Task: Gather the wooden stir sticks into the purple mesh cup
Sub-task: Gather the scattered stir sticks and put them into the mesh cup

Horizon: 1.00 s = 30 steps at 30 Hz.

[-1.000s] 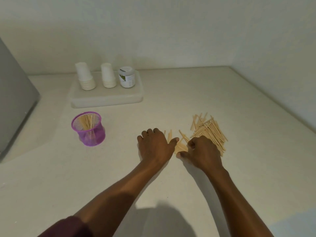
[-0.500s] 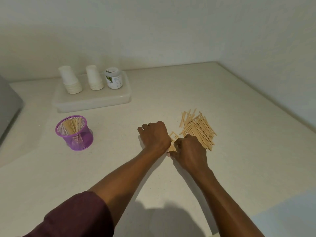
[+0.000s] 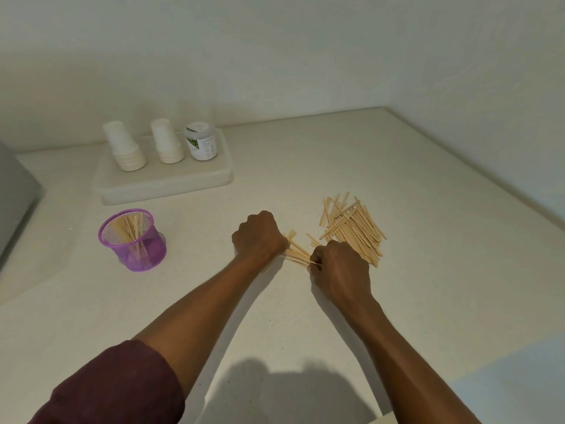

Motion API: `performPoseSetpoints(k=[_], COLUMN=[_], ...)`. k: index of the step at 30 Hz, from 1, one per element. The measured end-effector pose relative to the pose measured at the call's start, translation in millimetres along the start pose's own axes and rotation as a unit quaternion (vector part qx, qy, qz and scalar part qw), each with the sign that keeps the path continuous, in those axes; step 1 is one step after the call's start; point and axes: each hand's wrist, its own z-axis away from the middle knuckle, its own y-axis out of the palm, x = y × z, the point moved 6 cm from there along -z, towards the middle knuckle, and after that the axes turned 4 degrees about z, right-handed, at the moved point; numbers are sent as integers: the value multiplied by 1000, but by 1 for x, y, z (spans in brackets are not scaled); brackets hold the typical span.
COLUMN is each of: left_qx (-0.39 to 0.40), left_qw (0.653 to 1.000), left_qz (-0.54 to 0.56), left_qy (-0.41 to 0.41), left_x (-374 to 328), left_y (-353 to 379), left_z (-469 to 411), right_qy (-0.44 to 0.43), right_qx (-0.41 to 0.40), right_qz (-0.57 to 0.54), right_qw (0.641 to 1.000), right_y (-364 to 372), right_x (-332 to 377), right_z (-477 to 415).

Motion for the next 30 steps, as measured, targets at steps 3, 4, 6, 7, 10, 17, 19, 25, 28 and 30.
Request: performPoseSetpoints(k=[3,4,6,7,10,17,19,25,28,30], left_qx=[15,23,30,32,60,61,47,52,79,90], left_qw=[1000,1000,999,999,997,989,988,990,988,985], left_qz=[-13,-18,-28,-34,-47,-122,-134,-120,-118,-125], left_qy=[-3,-3,2,5,10,59,65,47,59,77], left_x=[-1,-2,-3,-4,-4,-8,-10,-7,-9,-12], left_y=[-4,-6,-8,-9,-9,-4,-4,-2,-1,1], left_z=[3,4,4,4,2,5,6,-3,-4,-2], right_qy=[-11,-12,-13,-14,-14,-22,-20,-19,-31,-35], right_qx=[-4,-1,12,18,37,56,60,60,48,56], right_qz=[13,23,40,44,57,55,57,61,80,90], right_qw=[1000,1000,999,999,998,997,996,996,995,994], right_y=[2,3,4,4,2,-4,-4,3,2,2], right_x=[0,0,-2,-3,-9,-8,-5,2,3,3], right_z=[0,0,0,-1,-3,-7,-11,-21,-23,-25])
